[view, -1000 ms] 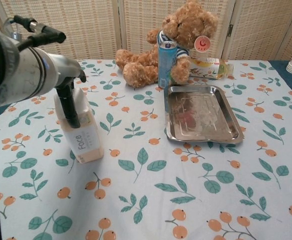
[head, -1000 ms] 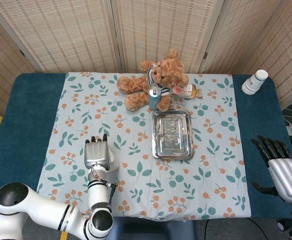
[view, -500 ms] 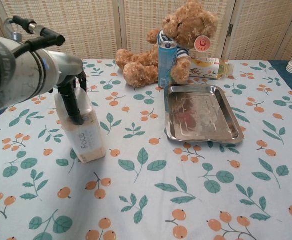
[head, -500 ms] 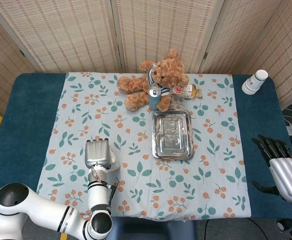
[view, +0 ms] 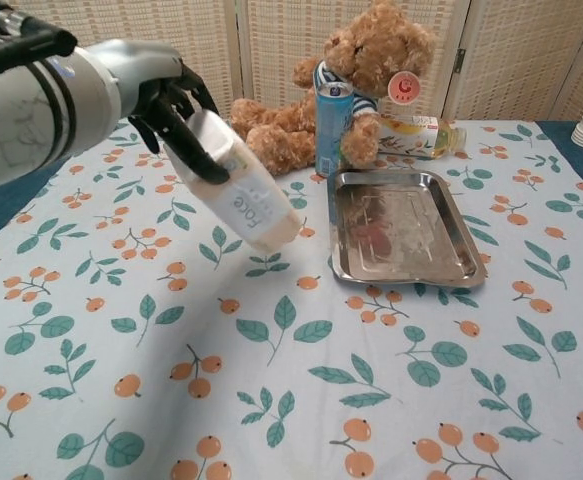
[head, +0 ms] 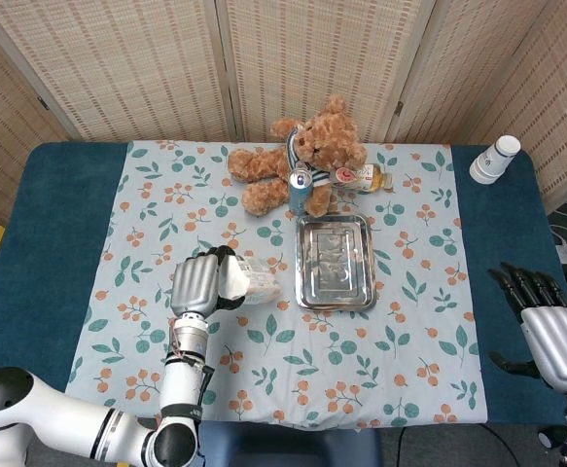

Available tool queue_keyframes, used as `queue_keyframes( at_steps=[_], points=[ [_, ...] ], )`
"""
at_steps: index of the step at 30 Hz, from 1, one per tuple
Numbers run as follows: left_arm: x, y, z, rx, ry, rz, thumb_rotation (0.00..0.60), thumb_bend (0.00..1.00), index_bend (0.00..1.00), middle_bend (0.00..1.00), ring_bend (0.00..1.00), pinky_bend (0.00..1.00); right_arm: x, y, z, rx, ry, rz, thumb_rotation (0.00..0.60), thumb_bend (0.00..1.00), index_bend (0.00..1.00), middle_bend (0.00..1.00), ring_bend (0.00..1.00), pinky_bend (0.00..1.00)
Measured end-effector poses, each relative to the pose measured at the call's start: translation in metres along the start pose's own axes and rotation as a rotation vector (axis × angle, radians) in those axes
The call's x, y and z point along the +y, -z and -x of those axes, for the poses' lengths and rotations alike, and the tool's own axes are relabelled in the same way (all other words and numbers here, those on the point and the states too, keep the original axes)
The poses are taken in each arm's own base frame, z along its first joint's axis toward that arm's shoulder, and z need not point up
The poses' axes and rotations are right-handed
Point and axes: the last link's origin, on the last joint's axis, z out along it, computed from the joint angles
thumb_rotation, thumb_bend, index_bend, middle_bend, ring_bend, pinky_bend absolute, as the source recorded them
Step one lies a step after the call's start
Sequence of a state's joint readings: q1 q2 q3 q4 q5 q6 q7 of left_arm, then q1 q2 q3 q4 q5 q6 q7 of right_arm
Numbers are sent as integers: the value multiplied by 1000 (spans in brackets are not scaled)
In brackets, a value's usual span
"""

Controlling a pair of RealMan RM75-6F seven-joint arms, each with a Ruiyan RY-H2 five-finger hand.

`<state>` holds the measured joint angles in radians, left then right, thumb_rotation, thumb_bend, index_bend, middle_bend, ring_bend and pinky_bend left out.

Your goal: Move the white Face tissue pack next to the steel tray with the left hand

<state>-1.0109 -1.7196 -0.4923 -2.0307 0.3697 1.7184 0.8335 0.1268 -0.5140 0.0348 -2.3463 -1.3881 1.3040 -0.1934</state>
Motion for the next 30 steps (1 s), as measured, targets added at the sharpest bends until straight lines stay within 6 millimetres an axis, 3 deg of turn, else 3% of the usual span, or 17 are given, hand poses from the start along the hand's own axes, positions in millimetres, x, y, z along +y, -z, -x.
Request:
queue_keyframes(
  at_steps=[6, 12, 21, 26, 30],
  points=[
    [-18, -2, 5, 43, 251, 118, 600, 268, 386, 545, 343, 329, 0, -2, 2, -6, 9, 6, 600, 120, 41, 0, 0, 0],
    [-44, -7, 18, 147, 322, 241, 600, 267, 385, 548, 339, 329, 1, -3, 3, -8, 6, 10, 600, 120, 40, 0, 0, 0],
    [-98, -18, 74, 190, 359, 260, 600, 261, 345, 517, 303, 300, 4, -9, 10, -36, 16, 29, 600, 120, 41, 0, 0, 0],
    [-110, -21, 101, 162, 377, 249, 600, 256, 344, 517, 303, 299, 3, -13, 16, -59, 28, 27, 600, 120, 41, 0, 0, 0],
    [-109, -27, 112, 147, 390, 242, 600, 256, 344, 516, 303, 299, 2, -14, 18, -63, 28, 30, 600, 119, 41, 0, 0, 0]
  ],
)
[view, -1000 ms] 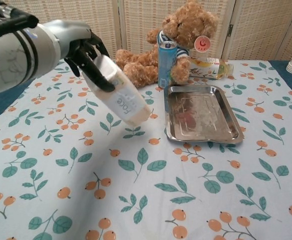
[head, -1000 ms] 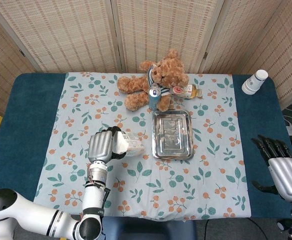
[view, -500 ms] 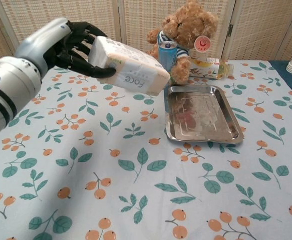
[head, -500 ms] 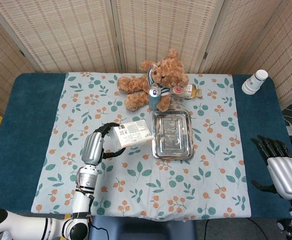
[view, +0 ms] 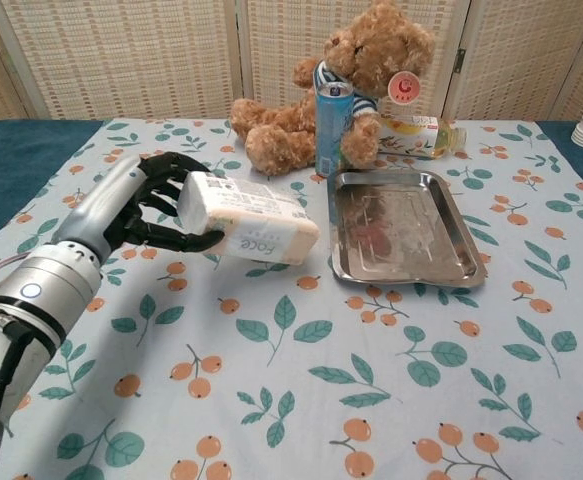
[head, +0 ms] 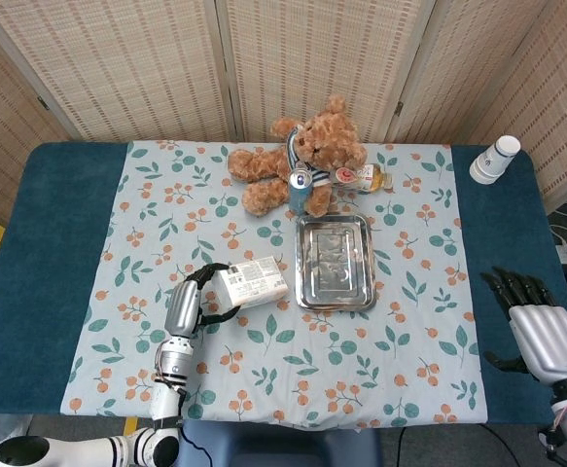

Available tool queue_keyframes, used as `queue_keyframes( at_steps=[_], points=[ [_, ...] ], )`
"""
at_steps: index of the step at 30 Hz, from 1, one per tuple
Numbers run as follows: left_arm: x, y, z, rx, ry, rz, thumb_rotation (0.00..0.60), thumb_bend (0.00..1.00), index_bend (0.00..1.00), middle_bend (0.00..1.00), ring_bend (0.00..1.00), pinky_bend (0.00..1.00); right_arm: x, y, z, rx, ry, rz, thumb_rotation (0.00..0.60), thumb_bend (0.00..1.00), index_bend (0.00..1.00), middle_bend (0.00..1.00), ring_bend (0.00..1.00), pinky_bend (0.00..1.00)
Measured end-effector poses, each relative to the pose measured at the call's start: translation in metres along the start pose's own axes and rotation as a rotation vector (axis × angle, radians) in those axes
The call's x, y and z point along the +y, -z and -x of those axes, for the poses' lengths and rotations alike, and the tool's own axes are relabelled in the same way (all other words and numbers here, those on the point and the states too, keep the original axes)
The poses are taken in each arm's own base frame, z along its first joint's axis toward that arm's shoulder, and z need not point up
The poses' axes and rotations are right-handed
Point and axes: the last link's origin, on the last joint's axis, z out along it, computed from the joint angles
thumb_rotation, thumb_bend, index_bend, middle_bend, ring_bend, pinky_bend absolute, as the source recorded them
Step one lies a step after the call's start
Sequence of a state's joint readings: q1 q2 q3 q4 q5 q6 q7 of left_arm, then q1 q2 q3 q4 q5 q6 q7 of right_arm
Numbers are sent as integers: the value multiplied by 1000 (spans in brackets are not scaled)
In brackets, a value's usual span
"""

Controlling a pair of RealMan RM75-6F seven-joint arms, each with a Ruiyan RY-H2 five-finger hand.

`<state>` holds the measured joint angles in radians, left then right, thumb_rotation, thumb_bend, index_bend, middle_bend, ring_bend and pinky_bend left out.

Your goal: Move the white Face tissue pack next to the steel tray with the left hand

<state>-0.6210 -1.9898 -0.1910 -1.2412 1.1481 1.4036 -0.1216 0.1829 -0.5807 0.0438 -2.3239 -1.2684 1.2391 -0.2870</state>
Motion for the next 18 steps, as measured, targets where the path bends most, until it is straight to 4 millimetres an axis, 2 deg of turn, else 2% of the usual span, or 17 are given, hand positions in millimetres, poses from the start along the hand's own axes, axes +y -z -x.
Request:
queue_keyframes(
  at_steps=[18],
  points=[
    [-20, -2, 3, -1, -7, -48, 600, 242, 342, 514, 301, 296, -1, 0, 1, 2, 3, -1, 600, 121, 41, 0, 0, 0]
  ],
)
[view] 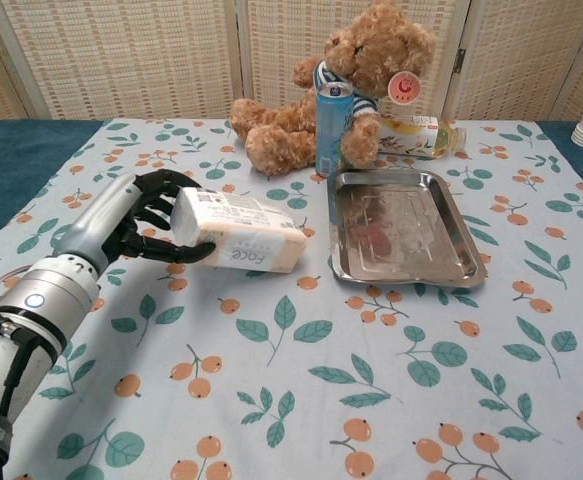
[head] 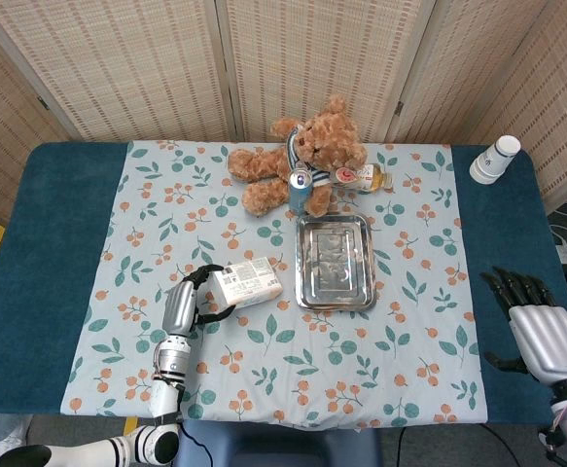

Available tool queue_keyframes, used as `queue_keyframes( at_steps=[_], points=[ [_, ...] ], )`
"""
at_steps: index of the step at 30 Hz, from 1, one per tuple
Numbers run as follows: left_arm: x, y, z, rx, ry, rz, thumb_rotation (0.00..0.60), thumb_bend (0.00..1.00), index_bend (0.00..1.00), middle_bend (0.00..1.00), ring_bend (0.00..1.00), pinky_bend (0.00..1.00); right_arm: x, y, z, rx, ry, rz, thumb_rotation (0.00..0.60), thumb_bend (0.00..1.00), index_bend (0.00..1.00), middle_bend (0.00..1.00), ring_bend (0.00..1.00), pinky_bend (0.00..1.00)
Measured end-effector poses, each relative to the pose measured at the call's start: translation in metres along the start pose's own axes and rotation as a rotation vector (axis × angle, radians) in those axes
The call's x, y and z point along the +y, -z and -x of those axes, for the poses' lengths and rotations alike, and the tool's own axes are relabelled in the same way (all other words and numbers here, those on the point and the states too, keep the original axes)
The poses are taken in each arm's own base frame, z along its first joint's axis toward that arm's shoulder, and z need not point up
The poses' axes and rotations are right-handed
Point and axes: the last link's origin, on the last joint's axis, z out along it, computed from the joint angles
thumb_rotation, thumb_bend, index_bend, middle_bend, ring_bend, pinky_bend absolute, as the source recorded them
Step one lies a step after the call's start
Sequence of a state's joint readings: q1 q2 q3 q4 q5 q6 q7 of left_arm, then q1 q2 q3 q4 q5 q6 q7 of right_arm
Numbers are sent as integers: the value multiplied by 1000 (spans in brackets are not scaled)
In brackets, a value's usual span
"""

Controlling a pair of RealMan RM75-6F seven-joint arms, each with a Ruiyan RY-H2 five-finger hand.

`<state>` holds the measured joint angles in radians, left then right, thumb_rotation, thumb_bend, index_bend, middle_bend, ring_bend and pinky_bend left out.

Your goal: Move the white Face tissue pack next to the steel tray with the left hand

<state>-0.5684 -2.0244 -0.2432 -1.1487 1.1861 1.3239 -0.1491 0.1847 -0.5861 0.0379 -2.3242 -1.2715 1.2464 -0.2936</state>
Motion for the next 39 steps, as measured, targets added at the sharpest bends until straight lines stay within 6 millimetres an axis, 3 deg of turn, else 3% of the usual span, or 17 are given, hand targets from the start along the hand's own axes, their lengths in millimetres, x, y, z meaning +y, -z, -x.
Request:
queue_keyframes(
  at_steps=[4, 7, 11, 15, 25, 32, 34, 37, 39],
  points=[
    [0, 0, -1, -8, 3, 1, 600, 204, 236, 414, 220, 256, 0, 0, 0, -1, 0, 1, 600, 120, 41, 0, 0, 0],
    [-2, 1, -1, -27, 1, -5, 600, 168, 14, 271, 124, 180, 0, 0, 0, 0, 1, 3, 600, 122, 41, 0, 0, 0],
    [-6, 2, 0, -79, -5, -12, 600, 127, 0, 107, 17, 97, -1, 1, 0, 4, 0, 4, 600, 125, 42, 0, 0, 0],
    [-7, 2, -4, -116, 8, -20, 600, 110, 0, 10, 0, 59, -1, 0, 2, 2, 2, 5, 600, 124, 43, 0, 0, 0],
    [3, -2, -18, -139, 52, -29, 600, 94, 0, 0, 0, 49, 0, 1, 1, 7, 1, 8, 600, 124, 43, 0, 0, 0],
    [21, -9, -44, -101, 63, 11, 600, 114, 0, 0, 0, 61, -1, 0, 1, 3, 2, 7, 600, 124, 43, 0, 0, 0],
    [26, -13, -55, -82, 52, 19, 600, 173, 33, 10, 0, 77, -1, 1, 1, 1, 3, 5, 600, 124, 43, 0, 0, 0],
    [29, -19, -74, -48, -4, 23, 600, 311, 173, 71, 26, 132, -3, 2, 1, 3, 1, -1, 600, 124, 43, 0, 0, 0],
    [28, -22, -87, -36, -77, 21, 600, 341, 168, 67, 56, 138, -4, 3, -1, 6, -4, -5, 600, 124, 43, 0, 0, 0]
  ],
)
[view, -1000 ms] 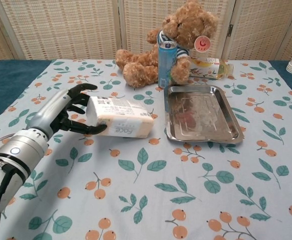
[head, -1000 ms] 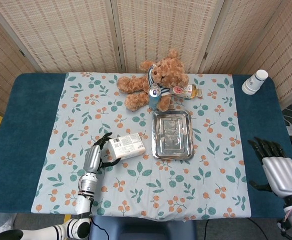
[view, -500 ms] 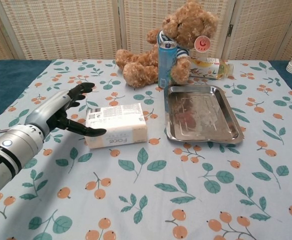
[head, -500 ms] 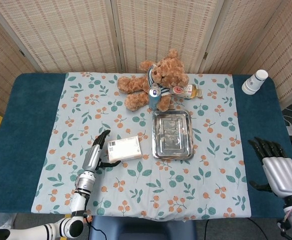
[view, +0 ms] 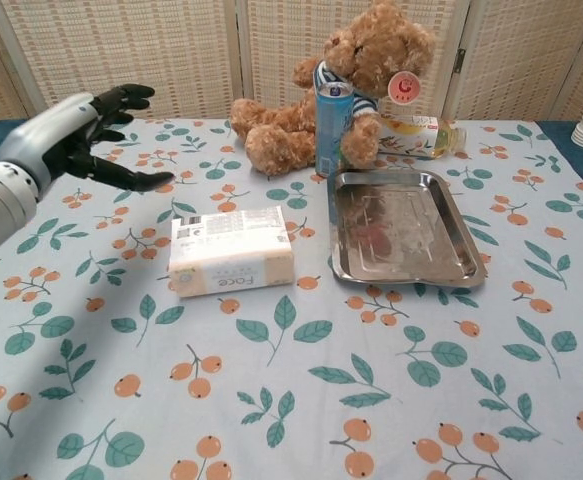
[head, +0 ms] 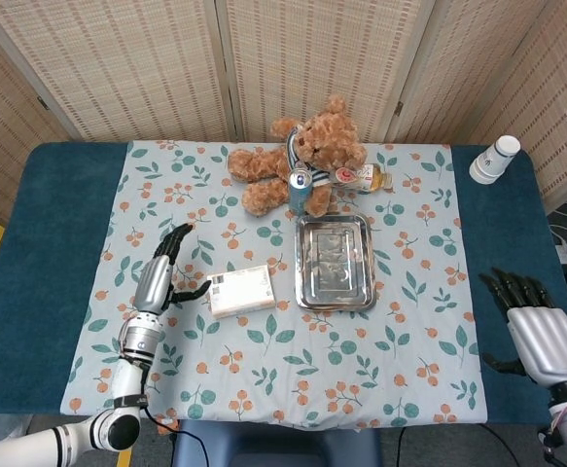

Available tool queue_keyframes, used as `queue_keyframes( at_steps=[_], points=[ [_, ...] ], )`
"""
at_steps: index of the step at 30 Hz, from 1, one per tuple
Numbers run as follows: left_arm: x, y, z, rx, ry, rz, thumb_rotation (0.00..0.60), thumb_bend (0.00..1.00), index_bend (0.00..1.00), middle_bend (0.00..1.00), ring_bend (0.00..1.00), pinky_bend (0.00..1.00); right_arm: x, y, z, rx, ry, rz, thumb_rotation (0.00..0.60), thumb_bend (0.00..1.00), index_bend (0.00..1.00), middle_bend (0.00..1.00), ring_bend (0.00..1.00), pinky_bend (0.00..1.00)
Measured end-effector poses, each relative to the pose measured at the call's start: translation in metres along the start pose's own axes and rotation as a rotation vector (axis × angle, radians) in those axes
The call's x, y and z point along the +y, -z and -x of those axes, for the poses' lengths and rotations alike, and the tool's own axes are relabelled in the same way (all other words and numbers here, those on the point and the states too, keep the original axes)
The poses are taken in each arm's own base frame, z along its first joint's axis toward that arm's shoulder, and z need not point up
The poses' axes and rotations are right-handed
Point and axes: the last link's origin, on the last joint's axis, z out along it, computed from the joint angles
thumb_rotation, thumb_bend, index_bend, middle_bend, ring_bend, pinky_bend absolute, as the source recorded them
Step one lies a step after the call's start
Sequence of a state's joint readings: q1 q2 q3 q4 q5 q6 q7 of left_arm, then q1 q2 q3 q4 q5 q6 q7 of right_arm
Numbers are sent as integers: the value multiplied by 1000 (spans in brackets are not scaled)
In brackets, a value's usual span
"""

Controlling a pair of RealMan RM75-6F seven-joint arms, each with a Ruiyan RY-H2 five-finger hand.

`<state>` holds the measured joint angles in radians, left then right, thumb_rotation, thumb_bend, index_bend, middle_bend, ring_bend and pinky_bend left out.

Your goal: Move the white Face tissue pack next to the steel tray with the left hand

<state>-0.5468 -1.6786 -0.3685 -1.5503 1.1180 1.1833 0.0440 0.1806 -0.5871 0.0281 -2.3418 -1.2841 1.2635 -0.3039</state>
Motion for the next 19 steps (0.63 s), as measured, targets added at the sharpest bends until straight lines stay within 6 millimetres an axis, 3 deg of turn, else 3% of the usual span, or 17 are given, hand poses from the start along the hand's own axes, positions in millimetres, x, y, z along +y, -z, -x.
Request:
queue_keyframes(
  at_steps=[5, 11, 14, 19],
  points=[
    [-10, 0, -37, -35, -317, 6, 600, 357, 146, 40, 2, 58, -1, 3, -4, 13, -16, -10, 600, 124, 43, 0, 0, 0],
    [-11, 11, -78, -77, -748, 26, 600, 555, 191, 67, 0, 63, -2, 6, -6, 6, -23, -23, 600, 124, 43, 0, 0, 0],
    [-9, 19, -95, -105, -876, 6, 600, 572, 193, 77, 1, 65, -2, 7, -8, 13, -29, -26, 600, 124, 43, 0, 0, 0],
    [-4, 29, -101, -182, -959, -62, 600, 592, 120, 52, 0, 64, 1, 7, -8, 13, -28, -17, 600, 124, 43, 0, 0, 0]
  ],
)
